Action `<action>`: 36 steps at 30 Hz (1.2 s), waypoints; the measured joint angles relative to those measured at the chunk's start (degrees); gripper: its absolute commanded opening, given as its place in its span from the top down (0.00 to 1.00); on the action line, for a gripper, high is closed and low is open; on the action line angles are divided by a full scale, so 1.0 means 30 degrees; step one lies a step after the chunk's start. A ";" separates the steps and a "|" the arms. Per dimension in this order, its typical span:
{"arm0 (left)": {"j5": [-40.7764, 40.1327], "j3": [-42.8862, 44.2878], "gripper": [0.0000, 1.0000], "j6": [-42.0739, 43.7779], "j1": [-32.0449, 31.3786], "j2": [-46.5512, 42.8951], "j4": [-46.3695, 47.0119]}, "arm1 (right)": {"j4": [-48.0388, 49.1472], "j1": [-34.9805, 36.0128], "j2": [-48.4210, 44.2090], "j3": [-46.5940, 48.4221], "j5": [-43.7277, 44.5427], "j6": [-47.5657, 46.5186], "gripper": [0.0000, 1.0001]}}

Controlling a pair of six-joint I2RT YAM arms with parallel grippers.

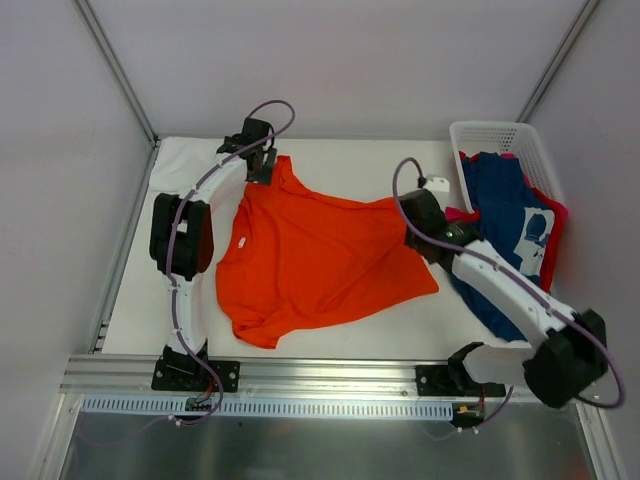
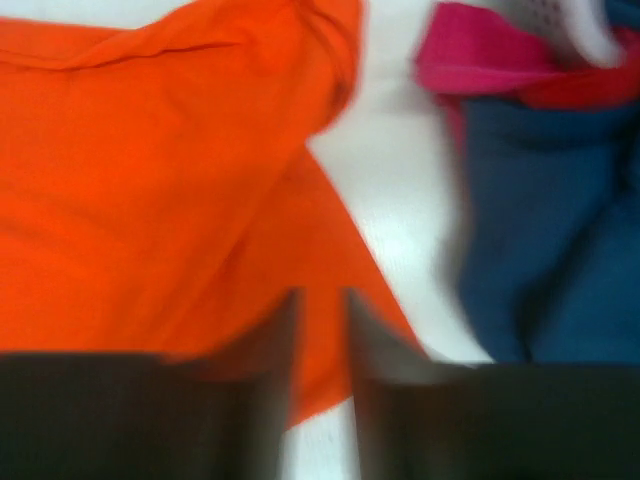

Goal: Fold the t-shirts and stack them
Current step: Flatten the tshirt out

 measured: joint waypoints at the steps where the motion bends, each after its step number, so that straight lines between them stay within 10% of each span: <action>1: 0.0597 -0.0175 0.11 -0.0189 -0.0481 -0.0474 0.0051 | 0.0117 -0.0328 0.1384 0.0903 -0.0896 -0.0379 1.00; 15: 0.3803 -0.3745 0.11 -0.2098 -0.3045 -0.5297 -0.0211 | 0.1180 -0.2827 1.5482 1.2801 -0.8699 -0.1654 0.99; 36: 0.8918 0.0437 0.14 -0.5071 -0.0954 0.1727 -0.0350 | 0.1107 -0.6608 1.8469 1.4717 -1.2830 0.0102 1.00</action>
